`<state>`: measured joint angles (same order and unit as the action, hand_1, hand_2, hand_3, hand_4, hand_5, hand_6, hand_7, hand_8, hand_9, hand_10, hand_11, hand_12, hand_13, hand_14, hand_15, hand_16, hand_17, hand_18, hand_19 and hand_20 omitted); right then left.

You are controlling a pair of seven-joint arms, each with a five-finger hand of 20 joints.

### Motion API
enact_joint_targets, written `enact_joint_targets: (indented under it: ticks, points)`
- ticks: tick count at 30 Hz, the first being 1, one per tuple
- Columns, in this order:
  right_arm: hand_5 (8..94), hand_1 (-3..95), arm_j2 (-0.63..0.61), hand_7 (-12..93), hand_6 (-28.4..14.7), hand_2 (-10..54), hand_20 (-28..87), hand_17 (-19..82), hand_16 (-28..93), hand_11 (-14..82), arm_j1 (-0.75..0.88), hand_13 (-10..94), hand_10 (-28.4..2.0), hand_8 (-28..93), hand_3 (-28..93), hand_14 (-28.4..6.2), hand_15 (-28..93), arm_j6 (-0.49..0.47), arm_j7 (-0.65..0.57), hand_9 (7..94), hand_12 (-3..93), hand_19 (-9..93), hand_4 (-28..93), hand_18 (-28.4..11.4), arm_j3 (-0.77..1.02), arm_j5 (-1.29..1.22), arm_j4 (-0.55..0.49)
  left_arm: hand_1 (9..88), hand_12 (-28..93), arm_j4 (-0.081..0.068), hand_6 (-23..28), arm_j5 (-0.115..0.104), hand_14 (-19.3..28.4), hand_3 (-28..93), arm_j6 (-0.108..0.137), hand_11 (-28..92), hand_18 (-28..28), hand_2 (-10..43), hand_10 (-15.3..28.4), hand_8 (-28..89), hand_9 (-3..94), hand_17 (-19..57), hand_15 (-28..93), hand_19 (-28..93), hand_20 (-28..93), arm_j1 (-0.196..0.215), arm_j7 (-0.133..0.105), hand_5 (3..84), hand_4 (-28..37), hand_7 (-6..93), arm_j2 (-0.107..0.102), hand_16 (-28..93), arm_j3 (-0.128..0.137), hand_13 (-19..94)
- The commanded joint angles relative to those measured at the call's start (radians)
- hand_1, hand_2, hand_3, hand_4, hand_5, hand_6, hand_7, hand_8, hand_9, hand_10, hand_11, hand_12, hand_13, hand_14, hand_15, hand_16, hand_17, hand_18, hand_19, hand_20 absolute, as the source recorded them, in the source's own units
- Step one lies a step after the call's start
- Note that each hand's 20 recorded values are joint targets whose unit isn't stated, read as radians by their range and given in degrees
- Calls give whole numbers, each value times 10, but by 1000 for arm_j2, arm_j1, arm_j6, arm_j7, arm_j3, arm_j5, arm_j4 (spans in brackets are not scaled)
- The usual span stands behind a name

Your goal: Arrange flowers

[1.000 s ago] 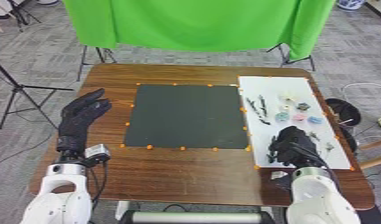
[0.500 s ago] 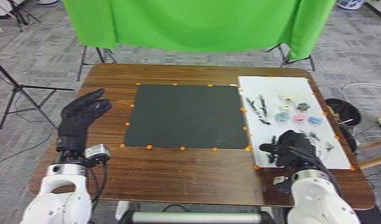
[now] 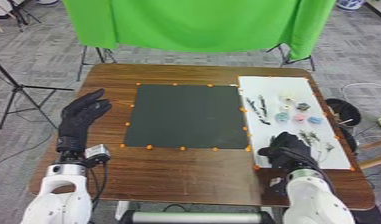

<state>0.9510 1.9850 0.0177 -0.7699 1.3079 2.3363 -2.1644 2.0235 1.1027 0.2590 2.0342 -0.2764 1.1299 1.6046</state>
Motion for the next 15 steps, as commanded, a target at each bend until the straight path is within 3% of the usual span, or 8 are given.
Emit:
enact_joint_targets:
  ticks: [1, 3, 6, 15]
  points:
    - [641, 506, 22, 335, -68, -95, 408, 735, 322, 196, 20, 937, -131, 209, 570, -28, 474, -110, -58, 870, 384, 846, 47, -23, -5, -68, 19, 365, 115, 2, 27, -7, 175, 641, -5, 234, 168, -83, 132, -77, 510, 145, 260, 307, 190, 7, 3, 495, -187, 169, 10, -44, 0, 439]
    - [628, 576, 27, 350, -65, -95, 422, 736, 327, 137, 25, 937, -119, 212, 543, -22, 462, -113, -63, 885, 443, 820, 55, -14, -2, -86, 18, 365, 114, 4, 26, -7, 174, 643, -5, 234, 169, -84, 132, -77, 510, 145, 260, 308, 190, 10, 1, 495, -186, 169, 9, -43, 1, 439]
    - [626, 599, 35, 357, -62, -95, 428, 737, 329, 140, 16, 937, -114, 211, 547, -20, 455, -122, -77, 884, 455, 809, 58, -11, 1, -128, 20, 364, 114, 6, 26, -8, 174, 643, -4, 234, 168, -84, 132, -78, 509, 145, 260, 308, 190, 11, 3, 494, -186, 170, 9, -43, 3, 439]
    - [647, 583, 28, 389, -58, -95, 465, 748, 325, 160, 34, 937, -109, 197, 631, -19, 460, -66, -58, 889, 489, 778, 123, -11, 6, -119, 33, 366, 114, 6, 28, -8, 175, 640, -7, 234, 168, -83, 132, -77, 505, 146, 260, 305, 188, 12, 2, 492, -188, 168, 12, -42, 3, 438]
